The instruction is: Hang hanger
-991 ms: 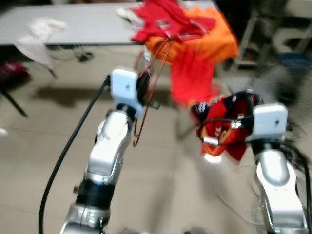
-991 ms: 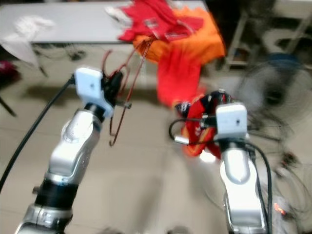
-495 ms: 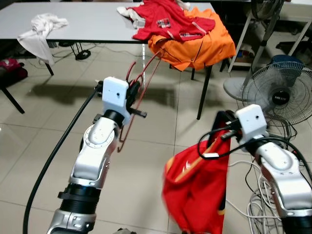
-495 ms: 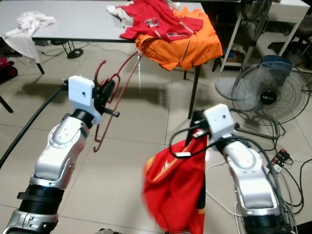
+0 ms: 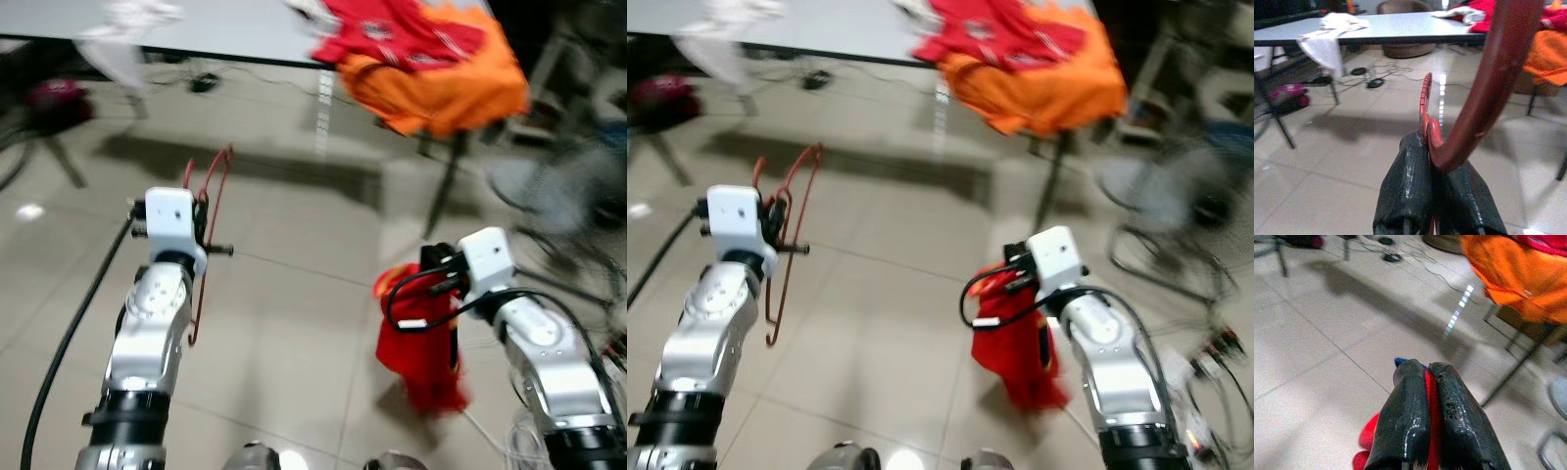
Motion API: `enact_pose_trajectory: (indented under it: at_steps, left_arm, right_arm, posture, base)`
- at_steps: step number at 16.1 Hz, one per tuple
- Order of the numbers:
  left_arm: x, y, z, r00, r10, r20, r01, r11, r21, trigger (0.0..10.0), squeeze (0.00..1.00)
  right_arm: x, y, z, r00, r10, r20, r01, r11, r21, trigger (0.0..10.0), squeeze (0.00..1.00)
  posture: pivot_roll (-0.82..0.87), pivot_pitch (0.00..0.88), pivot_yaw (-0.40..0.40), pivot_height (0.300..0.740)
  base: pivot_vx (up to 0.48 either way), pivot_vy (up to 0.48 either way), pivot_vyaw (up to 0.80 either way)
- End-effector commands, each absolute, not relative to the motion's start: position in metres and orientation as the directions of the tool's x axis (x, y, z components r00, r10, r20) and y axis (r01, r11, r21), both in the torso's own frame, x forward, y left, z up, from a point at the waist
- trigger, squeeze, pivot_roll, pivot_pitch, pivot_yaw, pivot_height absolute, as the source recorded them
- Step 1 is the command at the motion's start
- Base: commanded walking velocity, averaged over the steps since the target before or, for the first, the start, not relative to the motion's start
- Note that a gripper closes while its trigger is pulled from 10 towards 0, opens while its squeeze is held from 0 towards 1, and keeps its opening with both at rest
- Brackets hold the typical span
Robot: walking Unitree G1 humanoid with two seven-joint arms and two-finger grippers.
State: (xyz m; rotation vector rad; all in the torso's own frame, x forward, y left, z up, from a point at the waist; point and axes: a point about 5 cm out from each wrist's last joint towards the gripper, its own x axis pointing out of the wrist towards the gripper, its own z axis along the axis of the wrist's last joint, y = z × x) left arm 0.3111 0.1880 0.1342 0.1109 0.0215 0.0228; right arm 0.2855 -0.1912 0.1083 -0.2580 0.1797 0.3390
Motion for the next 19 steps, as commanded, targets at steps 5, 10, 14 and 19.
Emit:
enact_pose_trajectory:
  at_steps: [5, 10, 14, 19]
  left_arm:
    - [0.306, 0.188, 0.127, 0.997, 0.052, -0.054, -0.044, 0.989, 0.14, 10.0, 0.0]
    - [0.275, 0.172, 0.115, 0.995, 0.074, -0.072, -0.072, 0.997, 0.029, 10.0, 0.0]
    - [0.252, 0.188, 0.1, 0.983, 0.117, -0.142, -0.097, 0.986, 0.136, 10.0, 0.0]
    - [0.223, 0.186, 0.093, 0.977, 0.055, -0.206, -0.034, 0.994, 0.106, 10.0, 0.0]
  right_arm:
    - [0.296, -0.185, 0.117, 0.922, 0.356, -0.152, -0.382, 0.898, -0.216, 0.0, 0.41]
    - [0.287, -0.178, 0.103, 0.983, 0.161, -0.092, -0.174, 0.972, -0.157, 0.0, 0.52]
    - [0.266, -0.18, 0.094, 0.994, 0.052, -0.101, -0.064, 0.99, -0.124, 0.0, 0.56]
    - [0.242, -0.178, 0.087, 0.969, 0.192, -0.157, -0.214, 0.966, -0.143, 0.0, 0.59]
  posture:
    - [-0.12, 0.039, 0.001, 0.74]
    - [-0.11, 0.051, -0.004, 0.74]
    - [-0.1, 0.035, -0.025, 0.74]
    - [-0.07, 0.042, -0.047, 0.74]
  base:
    - [0.0, 0.0, 0.66]
    - [0.0, -0.096, 0.57]
    - [0.0, -0.48, 0.54]
    - [0.0, -0.436, 0.55]
